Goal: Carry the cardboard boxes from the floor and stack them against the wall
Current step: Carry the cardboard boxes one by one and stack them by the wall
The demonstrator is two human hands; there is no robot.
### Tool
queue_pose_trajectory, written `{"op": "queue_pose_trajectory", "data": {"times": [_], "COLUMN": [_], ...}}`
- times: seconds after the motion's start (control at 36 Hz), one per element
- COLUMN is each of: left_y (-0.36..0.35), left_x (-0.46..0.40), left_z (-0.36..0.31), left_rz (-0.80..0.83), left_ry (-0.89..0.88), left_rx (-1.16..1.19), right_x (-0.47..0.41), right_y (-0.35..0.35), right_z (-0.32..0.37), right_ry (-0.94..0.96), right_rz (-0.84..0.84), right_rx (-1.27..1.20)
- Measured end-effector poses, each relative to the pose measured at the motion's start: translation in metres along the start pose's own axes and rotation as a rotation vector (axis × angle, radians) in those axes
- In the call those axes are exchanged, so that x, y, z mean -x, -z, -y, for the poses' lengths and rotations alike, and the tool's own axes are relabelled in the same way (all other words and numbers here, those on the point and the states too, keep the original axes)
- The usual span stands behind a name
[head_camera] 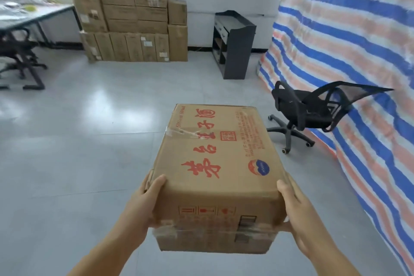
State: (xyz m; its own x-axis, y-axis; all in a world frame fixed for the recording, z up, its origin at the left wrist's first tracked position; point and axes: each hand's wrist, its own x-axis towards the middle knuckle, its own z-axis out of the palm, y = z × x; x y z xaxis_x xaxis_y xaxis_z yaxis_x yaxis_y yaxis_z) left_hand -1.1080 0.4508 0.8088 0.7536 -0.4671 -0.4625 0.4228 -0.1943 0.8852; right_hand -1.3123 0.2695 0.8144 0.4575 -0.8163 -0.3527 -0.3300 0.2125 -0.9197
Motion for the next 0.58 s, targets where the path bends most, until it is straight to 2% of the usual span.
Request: {"op": "queue_pose_trajectory", "data": {"times": [0.31,0.58], "left_y": [-0.040,-0.117], "left_x": [-0.138,-0.300], "left_z": [-0.088,-0.164], "left_rz": [-0.064,-0.149], "left_ry": [-0.100,-0.136], "left_rx": [0.023,0.071], "right_x": [-0.181,-0.387], "right_y": [-0.037,-0.058], "right_z": [0.072,0.155], "right_ry": [0.094,0.153], "right_rz": [0.101,0.181], "right_rx": [-0.001,0.045]}}
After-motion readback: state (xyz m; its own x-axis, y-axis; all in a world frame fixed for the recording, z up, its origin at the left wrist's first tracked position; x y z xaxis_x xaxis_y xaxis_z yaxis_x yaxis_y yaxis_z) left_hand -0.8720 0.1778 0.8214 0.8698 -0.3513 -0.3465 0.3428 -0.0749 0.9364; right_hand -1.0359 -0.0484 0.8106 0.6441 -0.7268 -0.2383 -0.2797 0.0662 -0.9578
